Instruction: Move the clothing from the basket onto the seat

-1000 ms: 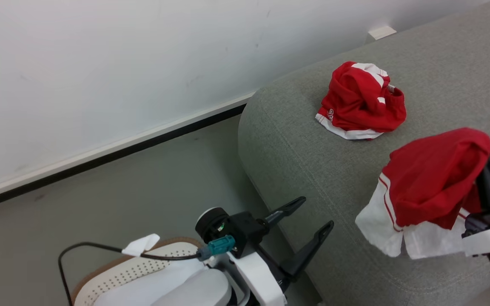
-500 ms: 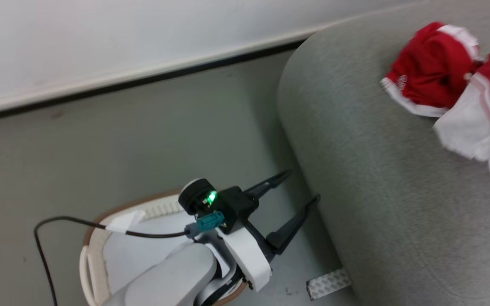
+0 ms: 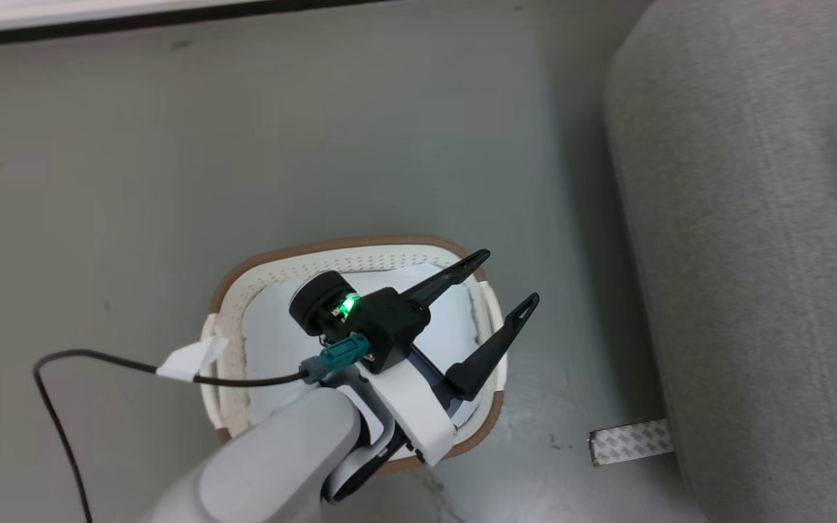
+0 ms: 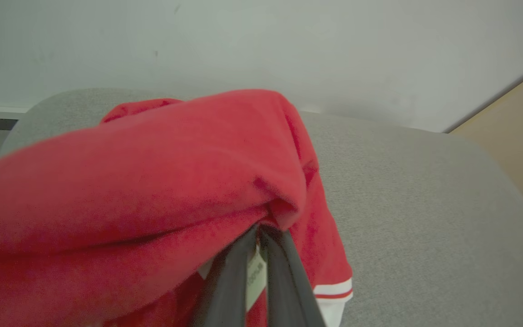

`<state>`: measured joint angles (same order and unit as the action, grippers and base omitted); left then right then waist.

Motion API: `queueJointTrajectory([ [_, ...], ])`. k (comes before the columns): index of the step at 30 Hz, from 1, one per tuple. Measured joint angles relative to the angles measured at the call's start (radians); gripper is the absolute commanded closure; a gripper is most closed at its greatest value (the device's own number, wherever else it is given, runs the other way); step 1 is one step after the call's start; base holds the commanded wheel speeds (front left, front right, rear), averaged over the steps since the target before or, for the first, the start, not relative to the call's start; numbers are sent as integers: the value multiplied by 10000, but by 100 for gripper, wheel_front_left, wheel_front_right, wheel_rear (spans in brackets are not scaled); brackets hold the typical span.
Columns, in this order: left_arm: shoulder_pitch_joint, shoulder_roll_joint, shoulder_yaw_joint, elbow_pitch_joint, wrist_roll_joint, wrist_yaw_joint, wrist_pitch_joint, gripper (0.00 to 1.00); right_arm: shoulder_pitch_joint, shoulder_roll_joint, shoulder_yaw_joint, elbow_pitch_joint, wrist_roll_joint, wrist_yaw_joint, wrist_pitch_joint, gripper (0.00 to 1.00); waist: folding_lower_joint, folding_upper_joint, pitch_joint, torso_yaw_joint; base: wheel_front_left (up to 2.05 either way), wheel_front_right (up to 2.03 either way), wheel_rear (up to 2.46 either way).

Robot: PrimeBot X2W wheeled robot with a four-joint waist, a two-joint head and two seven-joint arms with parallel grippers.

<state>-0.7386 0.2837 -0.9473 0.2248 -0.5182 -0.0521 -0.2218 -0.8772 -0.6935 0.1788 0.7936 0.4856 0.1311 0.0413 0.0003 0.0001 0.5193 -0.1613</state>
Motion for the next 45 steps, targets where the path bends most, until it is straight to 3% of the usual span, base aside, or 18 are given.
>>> queueJointTrajectory([
  [7, -36, -27, 96, 96, -6, 15, -104, 0, -276, -23, 765, 1131, 443, 8, 1310, 100, 0, 0, 224, 429, 0, 0, 0],
  [8, -35, -27, 115, 119, -12, 15, -136, 0, -326, -29, 836, 1162, 497, 8, 1323, 94, 0, -1, 184, 417, 0, 0, 0],
  [11, -14, -36, 161, 228, -46, 46, -180, 0, -427, -104, 1129, 1231, 604, 8, 1302, 57, -1, 0, 15, 354, 0, 0, 0],
  [12, 1, -42, 161, 267, -54, 44, -190, 0, -426, -109, 1241, 1239, 604, 8, 1237, 0, -1, 0, -63, 327, 0, 0, 0],
  [17, 228, -157, 238, 497, -176, 10, -280, 0, -353, -228, 1902, 1277, 796, 8, 1277, 0, -1, -1, -681, 208, 0, 0, 0],
  [21, 665, -161, 495, 706, -493, 63, -353, 0, 163, -297, 2788, 947, 1011, 8, 1902, 0, -2, -1, -1437, 122, 0, 0, 0],
  [26, 1282, -46, 1049, 780, -734, 247, -395, 0, 616, -1051, 3705, -180, 1586, 8, 2171, 0, -3, -1, -2572, 42, 0, 0, 0],
  [33, 2099, 512, 2508, 380, -1120, 708, -422, 0, 998, -1582, 3962, -2266, 2188, 8, 1306, 0, -6, -1, -4090, 70, 0, 0, 0],
  [39, 2851, 970, 3764, 29, -1258, 1227, -424, 0, 1600, -1131, 3340, -3457, 2251, 8, 94, 0, -6, -1, -4989, 348, 0, 0, 0],
  [45, 3915, 1145, 5095, -190, -1225, 1599, -426, 0, 3054, 142, 2173, -4357, 1645, 8, -1248, 0, -6, -1, -5347, 944, 0, 0, 0],
])
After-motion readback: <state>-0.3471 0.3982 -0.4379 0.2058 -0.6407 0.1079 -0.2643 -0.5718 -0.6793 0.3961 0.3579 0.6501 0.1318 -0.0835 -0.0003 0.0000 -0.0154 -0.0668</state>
